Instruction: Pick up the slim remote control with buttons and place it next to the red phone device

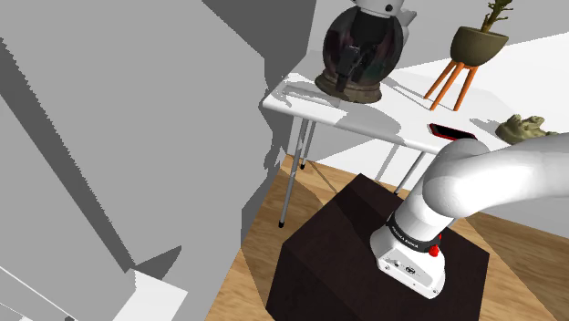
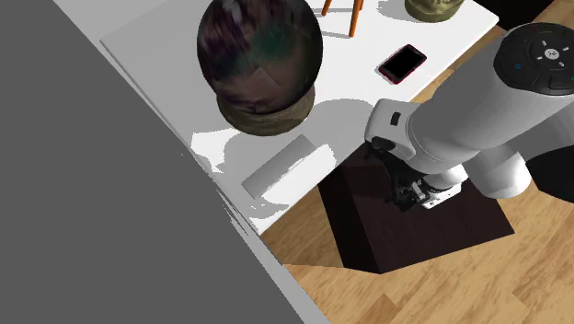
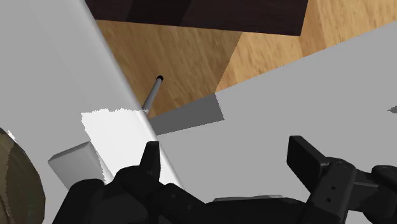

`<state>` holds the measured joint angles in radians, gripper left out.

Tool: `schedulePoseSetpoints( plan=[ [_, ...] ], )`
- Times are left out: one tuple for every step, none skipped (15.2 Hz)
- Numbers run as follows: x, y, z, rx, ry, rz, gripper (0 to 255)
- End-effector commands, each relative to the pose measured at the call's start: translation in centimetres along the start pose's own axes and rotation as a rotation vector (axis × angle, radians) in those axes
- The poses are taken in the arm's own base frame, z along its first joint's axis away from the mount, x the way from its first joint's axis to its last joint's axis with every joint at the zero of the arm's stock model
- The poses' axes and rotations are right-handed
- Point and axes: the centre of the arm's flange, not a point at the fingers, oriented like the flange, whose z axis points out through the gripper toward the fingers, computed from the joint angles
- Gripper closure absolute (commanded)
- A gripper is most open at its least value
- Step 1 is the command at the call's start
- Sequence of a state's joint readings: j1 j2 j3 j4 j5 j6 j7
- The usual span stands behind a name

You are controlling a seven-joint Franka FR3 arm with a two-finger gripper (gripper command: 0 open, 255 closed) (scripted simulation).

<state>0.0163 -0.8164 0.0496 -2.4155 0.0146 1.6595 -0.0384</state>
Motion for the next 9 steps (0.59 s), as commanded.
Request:
schedulePoseSetpoints(
  plan=[
    [0.0,0.0,0.0,0.0,0.0,0.0,0],
    [0.9,0.9,0.6,0.001,-0.003,-0.011,0],
    [1.8,1.7,1.1,0.001,-0.006,-0.022,0],
    [2.6,2.6,1.7,0.002,-0.009,-0.033,0],
    [3.5,3.4,2.3,0.002,-0.012,-0.044,0],
    [4.4,4.3,2.8,0.003,-0.015,-0.055,0],
    [5.3,5.1,3.4,0.003,-0.018,-0.066,0],
    [6.3,5.9,4.0,0.004,-0.021,-0.077,0],
    [7.2,6.7,4.6,0.004,-0.024,-0.088,0]
  ],
)
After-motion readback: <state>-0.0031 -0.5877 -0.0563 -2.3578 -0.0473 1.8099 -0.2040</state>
